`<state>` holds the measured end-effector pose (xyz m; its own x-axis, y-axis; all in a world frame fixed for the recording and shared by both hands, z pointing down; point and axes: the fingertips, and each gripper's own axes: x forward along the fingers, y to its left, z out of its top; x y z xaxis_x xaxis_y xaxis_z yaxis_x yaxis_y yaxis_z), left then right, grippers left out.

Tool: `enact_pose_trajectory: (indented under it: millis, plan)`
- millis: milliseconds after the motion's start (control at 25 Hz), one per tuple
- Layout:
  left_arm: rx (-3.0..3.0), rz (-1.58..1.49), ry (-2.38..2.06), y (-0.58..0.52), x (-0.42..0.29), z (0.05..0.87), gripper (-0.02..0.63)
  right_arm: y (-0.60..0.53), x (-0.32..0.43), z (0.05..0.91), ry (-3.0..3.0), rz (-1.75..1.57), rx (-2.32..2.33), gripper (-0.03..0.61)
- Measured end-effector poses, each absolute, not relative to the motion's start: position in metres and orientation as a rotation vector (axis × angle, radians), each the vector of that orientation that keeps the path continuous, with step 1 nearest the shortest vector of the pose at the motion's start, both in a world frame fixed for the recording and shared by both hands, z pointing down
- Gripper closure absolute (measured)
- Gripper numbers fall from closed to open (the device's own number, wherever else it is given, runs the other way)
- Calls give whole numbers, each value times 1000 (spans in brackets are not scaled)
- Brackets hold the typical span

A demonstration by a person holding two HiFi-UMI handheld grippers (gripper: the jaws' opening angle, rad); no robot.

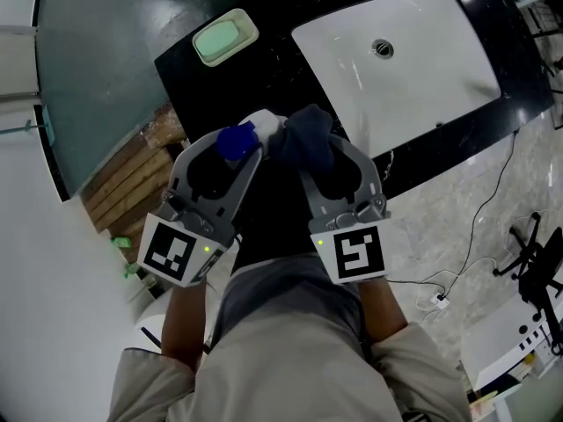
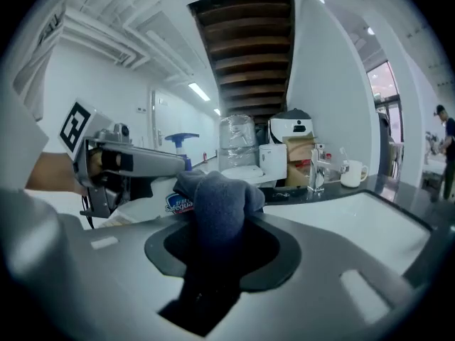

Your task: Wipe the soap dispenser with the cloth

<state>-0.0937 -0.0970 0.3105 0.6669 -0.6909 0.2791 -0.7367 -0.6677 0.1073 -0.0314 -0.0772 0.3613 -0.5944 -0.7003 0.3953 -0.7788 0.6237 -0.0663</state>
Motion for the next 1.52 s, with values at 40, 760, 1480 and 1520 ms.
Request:
enact_pose_trajectory:
  millis: [40, 760, 1480, 1520]
  plan:
    - [2673, 320, -1156, -97, -94, 311, 485, -77, -33, 363, -2499, 305, 1182, 454]
    - [2675, 290, -1135, -98, -95, 310, 485, -79, -46, 389, -2408, 207, 1120, 456]
    - [2689, 260, -1113, -98, -97, 309, 485, -77, -45, 428, -2324, 244, 1064, 456]
    - [2690, 258, -1111, -98, -97, 309, 485, -77, -45, 430, -2319, 245, 1060, 456]
